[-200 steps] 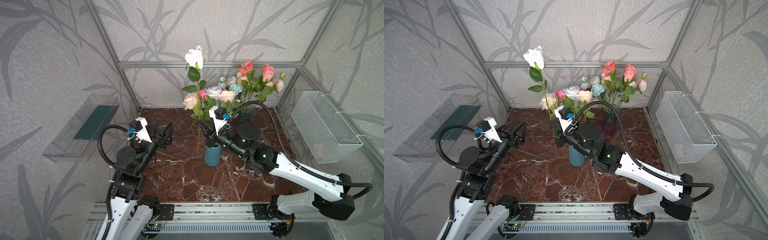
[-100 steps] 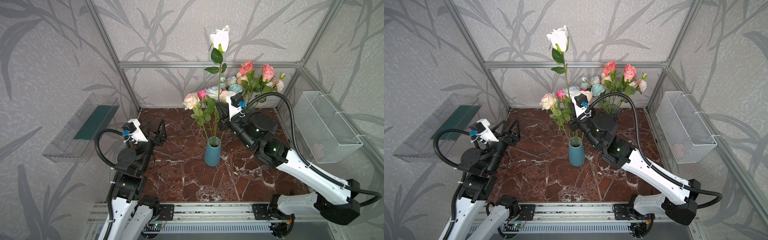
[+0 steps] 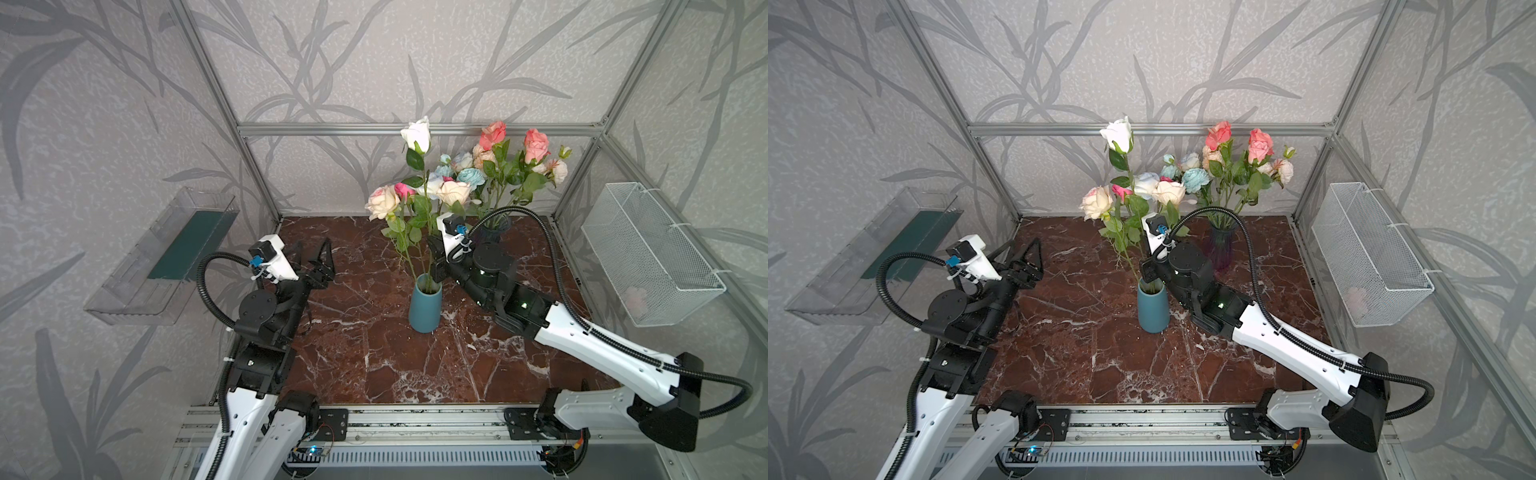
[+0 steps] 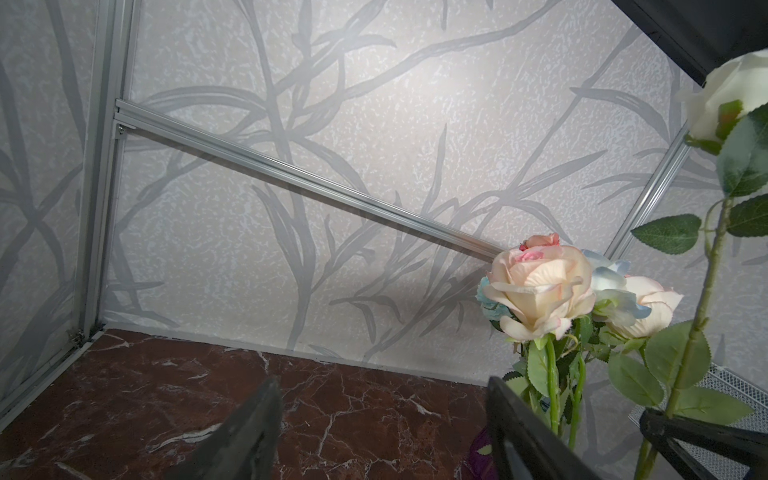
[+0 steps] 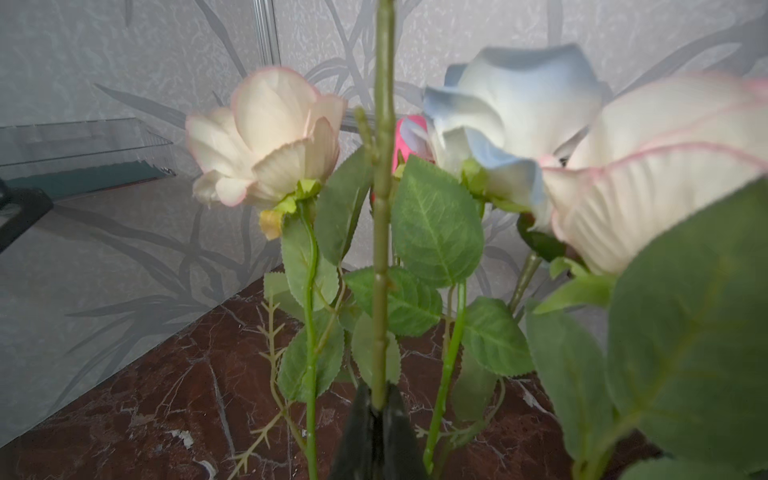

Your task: Arrange the flowers into the vase

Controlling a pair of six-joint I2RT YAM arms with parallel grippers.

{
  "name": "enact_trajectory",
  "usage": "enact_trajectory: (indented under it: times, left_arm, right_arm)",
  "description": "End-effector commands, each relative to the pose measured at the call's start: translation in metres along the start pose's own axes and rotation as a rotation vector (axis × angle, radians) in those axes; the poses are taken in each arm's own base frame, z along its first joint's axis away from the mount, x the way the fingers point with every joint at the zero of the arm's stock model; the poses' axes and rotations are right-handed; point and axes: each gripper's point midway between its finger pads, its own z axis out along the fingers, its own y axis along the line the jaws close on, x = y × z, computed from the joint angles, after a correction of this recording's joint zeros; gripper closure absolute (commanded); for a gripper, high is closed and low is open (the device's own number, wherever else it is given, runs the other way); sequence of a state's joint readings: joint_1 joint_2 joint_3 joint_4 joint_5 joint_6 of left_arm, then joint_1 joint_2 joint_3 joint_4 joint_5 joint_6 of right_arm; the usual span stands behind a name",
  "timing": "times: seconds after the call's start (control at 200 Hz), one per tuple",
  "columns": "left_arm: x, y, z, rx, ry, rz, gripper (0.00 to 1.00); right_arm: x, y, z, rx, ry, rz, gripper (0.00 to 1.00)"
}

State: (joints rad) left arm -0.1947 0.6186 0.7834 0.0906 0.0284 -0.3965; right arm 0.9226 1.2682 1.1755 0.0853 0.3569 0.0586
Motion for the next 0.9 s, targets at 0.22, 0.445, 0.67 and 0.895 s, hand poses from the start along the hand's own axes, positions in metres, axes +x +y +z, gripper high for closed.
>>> enact_trajectory:
  times: [0.22,0.445,0.67,0.895]
  left_arm:
    - [-0.007,-0.005,0.001,0.025,-0.019,-0.014,0.22]
    - [-0.004,-0.005,0.003,0.030,-0.010,-0.016,0.22]
    - [-0.001,-0.005,0.006,0.032,0.006,-0.019,0.22]
    - [0.000,-0.004,0.006,0.024,0.007,-0.023,0.23]
  right_arm:
    - [0.015,-0.001,-0.013,-0.036,-0.013,0.110,0.93]
    - [0.017,-0.002,-0.025,-0.056,-0.016,0.126,0.73]
    - [0.007,0.001,-0.042,-0.077,-0.043,0.133,0.69]
    - [0.003,0.006,-0.071,-0.119,-0.043,0.141,0.68]
